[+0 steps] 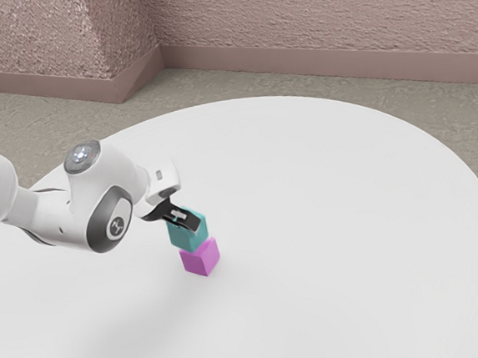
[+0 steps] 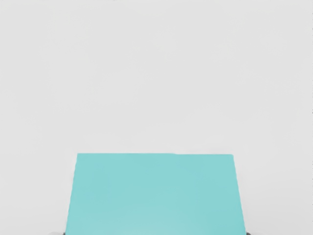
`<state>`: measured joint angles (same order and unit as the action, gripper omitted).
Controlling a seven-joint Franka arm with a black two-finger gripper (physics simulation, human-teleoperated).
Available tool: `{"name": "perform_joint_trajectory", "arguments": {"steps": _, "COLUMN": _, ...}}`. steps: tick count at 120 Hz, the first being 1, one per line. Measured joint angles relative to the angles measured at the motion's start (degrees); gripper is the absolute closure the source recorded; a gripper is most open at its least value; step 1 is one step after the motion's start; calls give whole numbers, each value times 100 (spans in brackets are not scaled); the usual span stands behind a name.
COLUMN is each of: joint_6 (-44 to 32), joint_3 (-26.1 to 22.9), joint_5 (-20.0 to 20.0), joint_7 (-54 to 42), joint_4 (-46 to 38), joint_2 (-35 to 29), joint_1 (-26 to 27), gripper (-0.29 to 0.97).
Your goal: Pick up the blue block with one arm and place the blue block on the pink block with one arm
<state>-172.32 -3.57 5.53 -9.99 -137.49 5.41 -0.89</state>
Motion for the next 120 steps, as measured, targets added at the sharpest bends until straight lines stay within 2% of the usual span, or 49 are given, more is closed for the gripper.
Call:
{"name": "perform_joint_trajectory", "arguments": {"steps": 20, "joint_6": -45, "joint_3": -69, "joint_5": 12, "joint_7": -15, "joint_4": 1, "joint_2": -35, "joint_1": 23, "gripper": 12}}
{"name": "perform_joint_trajectory", "arguments": {"steps": 46, "joint_6": 10, "joint_3": -163, "joint_5": 17, "joint_7": -34, "joint_4": 6, "joint_2": -152, "joint_1": -114, "gripper": 4}}
{"name": "perform_joint_trajectory", "arguments": {"steps": 54, "joint_6": 599, "joint_3": -150, "joint_5": 15, "joint_7": -38, "joint_4": 431, "joint_2": -298, "joint_1": -216, "gripper": 3}}
{"name": "perform_joint_trajectory", "arguments": {"steps": 63, "joint_6": 1669, "joint_3": -139, "joint_5": -2, "joint_7": -43, "joint_4": 1218, "joint_2": -336, "joint_1": -398, "gripper": 2}}
{"name": "perform_joint_trajectory", "arguments": {"steps": 79, "joint_6": 2918, "joint_3": -149, "joint_5": -9, "joint_7": -52, "joint_4": 1673, "joint_2": -207, "joint_1": -738, "gripper": 1}}
{"name": "perform_joint_trajectory", "arguments": {"steps": 97, "joint_6": 3627, "joint_3": -153, "joint_5": -25, "joint_7": -55, "joint_4": 1826, "joint_2": -134, "joint_1": -648, "gripper": 1}}
{"name": "perform_joint_trajectory", "arguments": {"steps": 120, "joint_6": 4039, "joint_3": -153, "joint_5": -48, "joint_7": -54, "joint_4": 1981, "joint_2": 2, "joint_1": -586, "gripper": 0}}
